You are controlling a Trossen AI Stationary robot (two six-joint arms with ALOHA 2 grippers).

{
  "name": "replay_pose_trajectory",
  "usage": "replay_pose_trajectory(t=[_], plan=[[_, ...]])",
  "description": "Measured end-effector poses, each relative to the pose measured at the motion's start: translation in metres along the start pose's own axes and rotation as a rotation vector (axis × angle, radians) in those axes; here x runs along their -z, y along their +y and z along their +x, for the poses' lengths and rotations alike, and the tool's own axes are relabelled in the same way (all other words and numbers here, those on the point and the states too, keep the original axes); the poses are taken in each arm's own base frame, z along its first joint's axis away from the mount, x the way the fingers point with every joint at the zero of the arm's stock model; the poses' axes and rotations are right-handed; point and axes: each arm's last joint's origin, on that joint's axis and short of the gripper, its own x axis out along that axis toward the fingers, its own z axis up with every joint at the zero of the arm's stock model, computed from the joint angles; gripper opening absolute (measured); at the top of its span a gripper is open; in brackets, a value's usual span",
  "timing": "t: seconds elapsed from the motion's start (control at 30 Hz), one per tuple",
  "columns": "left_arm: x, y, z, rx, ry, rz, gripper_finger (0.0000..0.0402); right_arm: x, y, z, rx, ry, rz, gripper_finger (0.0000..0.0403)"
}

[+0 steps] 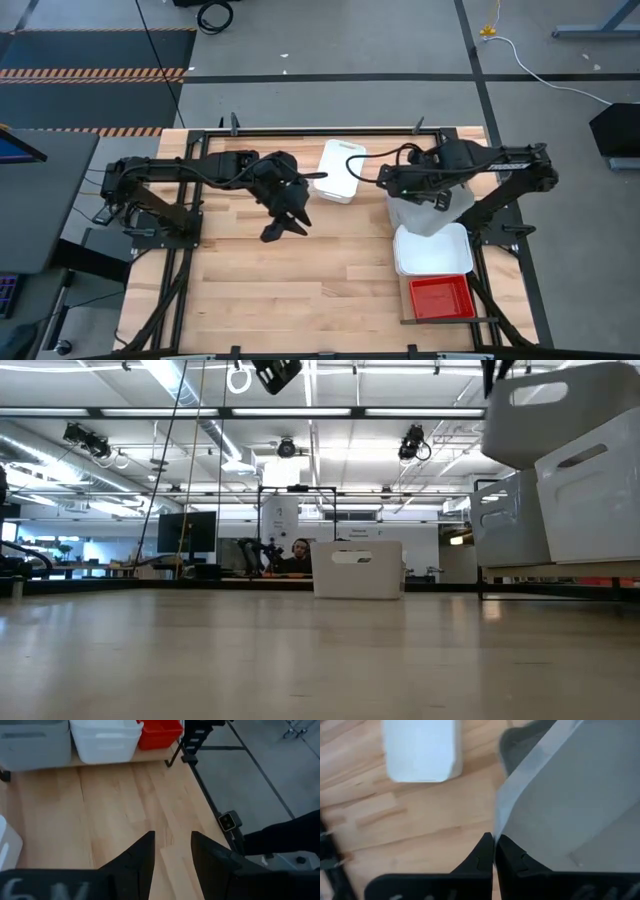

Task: Stack baskets on shelf by color
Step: Stack the gray bin on top of the gray bin on the shelf

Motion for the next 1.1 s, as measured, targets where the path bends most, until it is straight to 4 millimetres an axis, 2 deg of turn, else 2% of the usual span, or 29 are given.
replay_pose_trajectory(t=[0.17, 0.37, 0.67, 0.97, 1.1], plan=[[0.004, -0.001, 0.0, 0.024, 0.033, -0.017, 0.0133, -0.007, -0.01, 0.011, 0.055, 0.001, 0.048, 0.0023], [0.005, -0.001, 0.0, 0.03, 0.051, -0.02, 0.0133, -0.019, -0.016, 0.002, -0.012, -0.044, 0.091, 0.0041], [0.005, -0.001, 0.0, 0.03, 0.048, -0.015, 0.0133, -0.038, -0.016, -0.003, -0.05, -0.097, 0.139, 0.0036], [0.005, -0.001, 0.0, 0.03, 0.045, -0.023, 0.0133, -0.049, -0.01, -0.001, -0.083, -0.165, 0.033, 0.0036], [0.005, -0.001, 0.0, 0.03, 0.05, -0.026, 0.0133, -0.047, -0.009, -0.001, -0.055, -0.04, -0.189, 0.0036]])
